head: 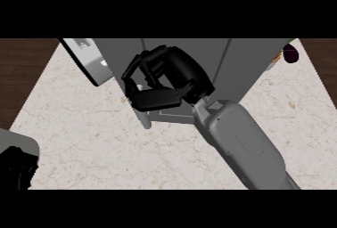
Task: Pick up the bottled water, place it into the cabinet and close the cabinet
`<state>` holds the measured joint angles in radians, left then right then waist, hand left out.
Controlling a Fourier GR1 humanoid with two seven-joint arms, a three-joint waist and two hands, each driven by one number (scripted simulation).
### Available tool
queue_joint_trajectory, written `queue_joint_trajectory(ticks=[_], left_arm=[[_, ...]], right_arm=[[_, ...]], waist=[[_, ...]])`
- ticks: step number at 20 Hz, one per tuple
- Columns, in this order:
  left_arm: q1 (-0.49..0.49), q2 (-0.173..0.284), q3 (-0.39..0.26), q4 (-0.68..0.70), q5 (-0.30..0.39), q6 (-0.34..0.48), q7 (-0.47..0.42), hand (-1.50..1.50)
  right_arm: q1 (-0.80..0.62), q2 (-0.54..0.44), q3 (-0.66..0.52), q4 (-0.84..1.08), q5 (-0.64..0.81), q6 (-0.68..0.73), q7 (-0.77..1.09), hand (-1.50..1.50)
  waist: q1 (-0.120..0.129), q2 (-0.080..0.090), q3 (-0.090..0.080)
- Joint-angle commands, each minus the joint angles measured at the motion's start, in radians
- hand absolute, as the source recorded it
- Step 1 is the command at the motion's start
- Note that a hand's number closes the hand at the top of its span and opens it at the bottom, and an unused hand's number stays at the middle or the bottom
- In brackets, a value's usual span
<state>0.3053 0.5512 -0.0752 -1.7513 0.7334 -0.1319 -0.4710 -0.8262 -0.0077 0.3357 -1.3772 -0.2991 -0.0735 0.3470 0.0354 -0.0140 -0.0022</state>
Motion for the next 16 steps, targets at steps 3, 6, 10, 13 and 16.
queue_joint_trajectory(ticks=[3,6,10,13,16], left_arm=[[-0.006,0.011,0.010,-0.014,-0.005,-0.003,0.026,1.50],[-0.019,-0.002,0.004,0.010,0.004,-0.032,0.010,1.50],[0.014,-0.001,-0.004,-0.019,-0.009,-0.041,0.003,1.50],[-0.036,-0.005,-0.007,-0.013,-0.014,-0.012,0.029,1.50],[-0.043,-0.006,-0.008,-0.042,-0.009,0.001,0.043,1.50]], right_arm=[[-0.064,-0.078,-0.130,0.236,0.002,0.074,-0.115,1.50],[-0.086,-0.110,-0.158,0.268,-0.017,0.119,-0.147,1.50],[-0.070,-0.133,-0.156,0.301,-0.014,0.147,-0.178,1.50],[-0.079,-0.109,-0.148,0.319,-0.015,0.147,-0.200,1.50],[-0.067,-0.120,-0.156,0.337,-0.013,0.158,-0.232,1.50]], waist=[[-0.001,0.029,0.002],[0.003,0.038,0.001],[0.016,0.037,0.001],[0.002,0.040,0.001],[0.009,0.043,0.002]])
